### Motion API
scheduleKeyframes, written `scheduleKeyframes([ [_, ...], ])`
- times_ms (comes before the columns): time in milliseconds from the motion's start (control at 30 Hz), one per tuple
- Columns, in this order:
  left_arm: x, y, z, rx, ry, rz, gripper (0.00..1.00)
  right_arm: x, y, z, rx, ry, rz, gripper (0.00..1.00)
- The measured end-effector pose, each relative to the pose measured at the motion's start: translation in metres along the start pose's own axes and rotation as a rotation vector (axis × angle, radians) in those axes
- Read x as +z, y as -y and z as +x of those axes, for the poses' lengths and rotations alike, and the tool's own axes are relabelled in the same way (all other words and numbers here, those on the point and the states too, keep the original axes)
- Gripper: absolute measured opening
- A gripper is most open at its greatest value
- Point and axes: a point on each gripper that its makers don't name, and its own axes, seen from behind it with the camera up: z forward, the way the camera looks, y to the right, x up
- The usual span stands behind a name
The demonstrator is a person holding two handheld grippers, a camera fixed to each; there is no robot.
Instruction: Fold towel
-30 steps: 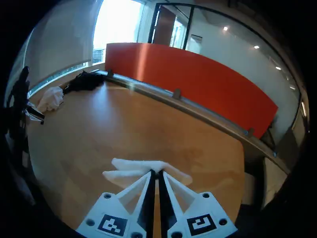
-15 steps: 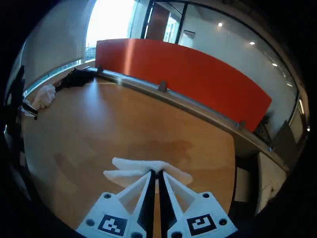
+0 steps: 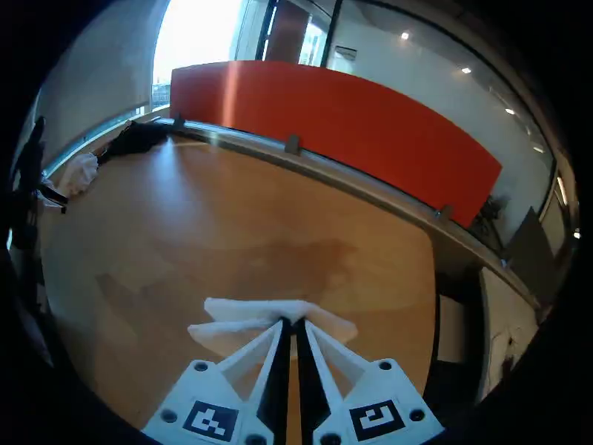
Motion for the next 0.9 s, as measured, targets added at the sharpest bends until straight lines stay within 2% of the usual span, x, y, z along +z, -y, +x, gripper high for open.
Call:
scheduleKeyframes([
  [200, -0.002, 0.001, -0.002, -0.004, 0.003, 0.003, 0.68, -0.008, -0.004, -0.044, 0.021, 0.052, -0.014, 0.05],
  [467, -0.003, -0.002, -0.006, 0.007, 0.011, 0.002, 0.68, -0.016, -0.012, -0.106, 0.108, 0.128, -0.049, 0.05],
  [700, -0.005, -0.005, -0.013, 0.019, 0.021, 0.004, 0.68, -0.015, -0.017, -0.155, 0.182, 0.206, -0.08, 0.05],
  [900, -0.009, -0.003, -0.018, 0.017, 0.024, 0.01, 0.68, -0.013, -0.02, -0.187, 0.216, 0.274, -0.109, 0.05],
])
